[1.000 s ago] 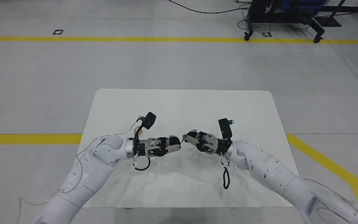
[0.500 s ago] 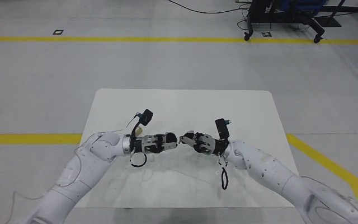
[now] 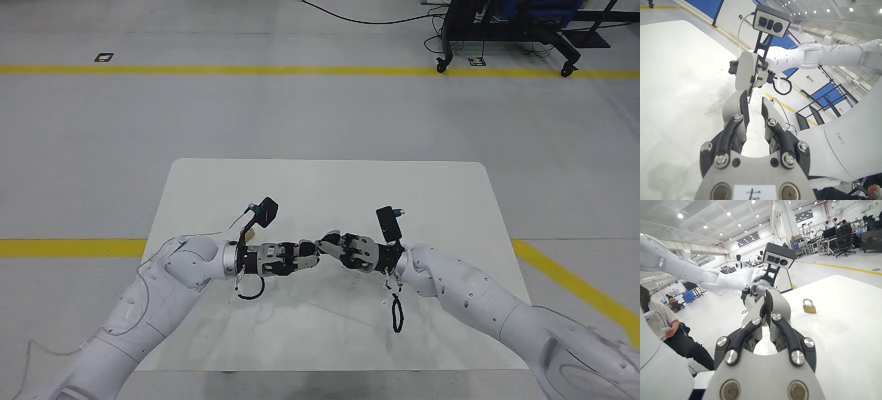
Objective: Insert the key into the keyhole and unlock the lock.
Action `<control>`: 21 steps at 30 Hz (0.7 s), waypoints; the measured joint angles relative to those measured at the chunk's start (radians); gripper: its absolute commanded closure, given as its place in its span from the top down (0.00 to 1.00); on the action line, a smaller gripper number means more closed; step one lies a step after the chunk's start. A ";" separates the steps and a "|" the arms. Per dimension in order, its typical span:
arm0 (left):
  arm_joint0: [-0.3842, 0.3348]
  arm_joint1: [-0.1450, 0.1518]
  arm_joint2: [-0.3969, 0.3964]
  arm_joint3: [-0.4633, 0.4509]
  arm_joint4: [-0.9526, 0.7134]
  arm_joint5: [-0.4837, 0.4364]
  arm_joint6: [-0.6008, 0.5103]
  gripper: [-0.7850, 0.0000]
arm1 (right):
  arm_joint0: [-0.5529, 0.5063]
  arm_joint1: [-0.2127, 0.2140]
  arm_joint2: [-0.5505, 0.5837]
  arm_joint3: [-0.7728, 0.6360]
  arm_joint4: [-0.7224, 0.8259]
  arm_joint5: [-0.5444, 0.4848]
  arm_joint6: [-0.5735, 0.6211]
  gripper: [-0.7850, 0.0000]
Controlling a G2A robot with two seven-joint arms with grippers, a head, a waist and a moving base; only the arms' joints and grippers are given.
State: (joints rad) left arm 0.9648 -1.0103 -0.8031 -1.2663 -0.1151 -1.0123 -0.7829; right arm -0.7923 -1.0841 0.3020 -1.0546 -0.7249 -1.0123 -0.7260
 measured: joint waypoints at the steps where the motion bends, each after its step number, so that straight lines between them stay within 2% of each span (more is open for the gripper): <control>1: -0.001 -0.001 0.001 0.003 -0.001 0.000 0.002 0.00 | 0.001 -0.001 -0.001 0.001 0.002 0.000 0.001 0.00; 13: -0.011 -0.006 -0.004 0.047 -0.028 0.000 0.030 0.00 | 0.003 -0.005 -0.006 0.021 -0.005 0.000 -0.014 0.00; 14: -0.011 -0.006 -0.004 0.047 -0.033 0.000 0.028 0.00 | 0.003 -0.005 -0.007 0.022 -0.008 0.000 -0.017 0.13; 15: -0.011 -0.006 -0.003 0.047 -0.039 0.000 0.025 0.00 | 0.003 -0.005 -0.007 0.023 -0.010 0.000 -0.020 0.50; 16: -0.011 -0.006 -0.003 0.047 -0.043 0.000 0.023 0.00 | 0.002 -0.005 -0.007 0.023 -0.012 0.000 -0.023 1.00; 21: -0.014 -0.006 -0.013 0.061 -0.059 0.007 0.031 0.00 | 0.003 -0.005 -0.014 0.016 -0.022 0.000 -0.028 1.00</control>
State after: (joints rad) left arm 0.9509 -1.0161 -0.8163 -1.2053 -0.1745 -1.0053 -0.7523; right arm -0.7893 -1.0892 0.2881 -1.0388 -0.7465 -1.0123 -0.7544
